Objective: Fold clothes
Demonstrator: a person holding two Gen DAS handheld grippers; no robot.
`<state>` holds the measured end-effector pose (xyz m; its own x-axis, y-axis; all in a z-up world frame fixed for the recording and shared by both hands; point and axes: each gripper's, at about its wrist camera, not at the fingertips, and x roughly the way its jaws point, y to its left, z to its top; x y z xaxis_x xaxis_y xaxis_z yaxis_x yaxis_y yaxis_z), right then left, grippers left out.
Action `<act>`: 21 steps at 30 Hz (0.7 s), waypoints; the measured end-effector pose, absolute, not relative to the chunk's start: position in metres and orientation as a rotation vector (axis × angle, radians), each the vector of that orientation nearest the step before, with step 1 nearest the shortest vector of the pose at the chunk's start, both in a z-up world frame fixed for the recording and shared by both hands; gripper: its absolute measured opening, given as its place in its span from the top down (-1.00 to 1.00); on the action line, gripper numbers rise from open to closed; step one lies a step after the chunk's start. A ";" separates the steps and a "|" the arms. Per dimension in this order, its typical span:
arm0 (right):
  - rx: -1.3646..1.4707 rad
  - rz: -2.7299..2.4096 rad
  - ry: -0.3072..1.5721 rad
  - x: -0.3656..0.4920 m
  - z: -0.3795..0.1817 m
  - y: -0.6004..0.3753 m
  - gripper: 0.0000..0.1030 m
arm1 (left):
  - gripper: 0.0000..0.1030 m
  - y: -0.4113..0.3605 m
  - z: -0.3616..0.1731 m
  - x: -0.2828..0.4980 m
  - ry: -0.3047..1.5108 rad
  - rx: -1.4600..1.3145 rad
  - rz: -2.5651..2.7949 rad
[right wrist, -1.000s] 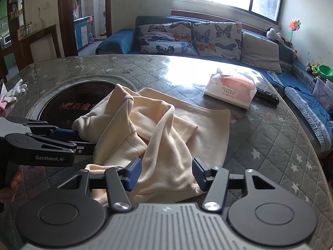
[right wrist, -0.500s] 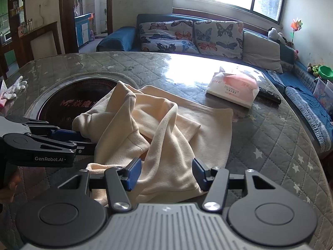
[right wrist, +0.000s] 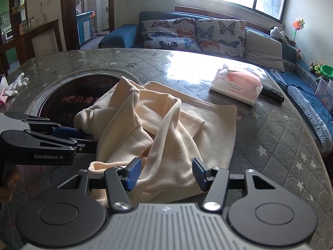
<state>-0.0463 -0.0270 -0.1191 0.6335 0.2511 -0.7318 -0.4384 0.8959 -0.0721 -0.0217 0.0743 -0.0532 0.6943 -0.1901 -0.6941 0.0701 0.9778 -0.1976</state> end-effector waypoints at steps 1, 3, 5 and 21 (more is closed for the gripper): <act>-0.254 0.399 0.793 -0.047 -0.120 -0.027 -0.07 | 0.16 0.074 -0.053 -0.022 0.791 -0.158 -0.146; -0.258 0.401 0.794 -0.048 -0.121 -0.027 -0.07 | 0.17 0.072 -0.053 -0.024 0.791 -0.154 -0.146; -0.262 0.404 0.796 -0.049 -0.122 -0.027 -0.07 | 0.18 0.071 -0.052 -0.025 0.790 -0.149 -0.146; -0.258 0.410 0.783 -0.063 -0.123 -0.039 -0.08 | 0.14 0.066 -0.042 -0.033 0.799 -0.129 -0.125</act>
